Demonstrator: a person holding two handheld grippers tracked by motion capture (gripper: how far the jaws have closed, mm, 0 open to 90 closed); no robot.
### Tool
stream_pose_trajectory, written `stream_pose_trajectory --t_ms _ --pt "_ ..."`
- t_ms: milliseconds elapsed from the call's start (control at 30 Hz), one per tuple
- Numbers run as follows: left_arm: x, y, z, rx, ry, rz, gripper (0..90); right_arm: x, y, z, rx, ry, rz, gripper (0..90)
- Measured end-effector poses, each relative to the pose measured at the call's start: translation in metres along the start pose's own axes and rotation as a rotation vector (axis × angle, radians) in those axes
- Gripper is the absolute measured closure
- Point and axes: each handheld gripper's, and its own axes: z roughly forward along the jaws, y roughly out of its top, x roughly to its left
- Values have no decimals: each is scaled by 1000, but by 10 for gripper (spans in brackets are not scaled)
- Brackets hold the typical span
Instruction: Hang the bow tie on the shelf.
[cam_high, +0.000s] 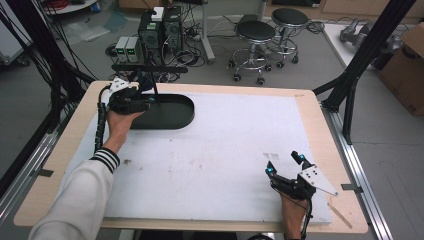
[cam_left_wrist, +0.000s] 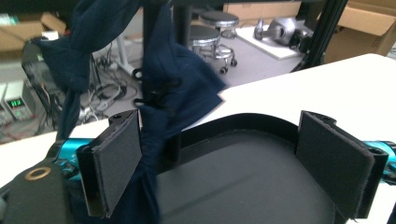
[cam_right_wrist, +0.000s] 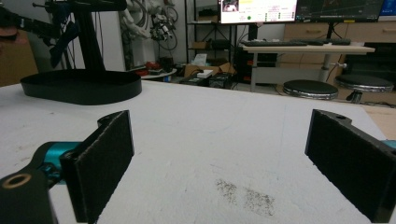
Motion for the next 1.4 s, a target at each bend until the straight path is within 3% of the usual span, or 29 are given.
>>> stream_pose_trajectory --t_ms 133,467,600,833,967,1267,1400 --pt "-3 -3 -14 -29 -19 6 120 0 0 0 -3 -1 -2 69" --pt "-17 -18 -65 -116 -120 44 111 1 -1 -1 -7 1 -15 69" --pt "-22 -35 -91 -170 -141 65 110 1 0 -1 -6 -1 -15 69" --pt "-25 -73 -132 -252 -164 37 110 1 0 -1 -4 0 -10 69" --pt "-25 -101 -155 -280 -155 39 111 1 0 -1 -4 -2 -11 69" --pt "-21 -131 -174 -356 -157 -4 110 2 0 -1 -4 -2 -13 69" --pt "-22 -136 -174 -363 -155 8 110 2 0 -1 -9 -3 -17 69"
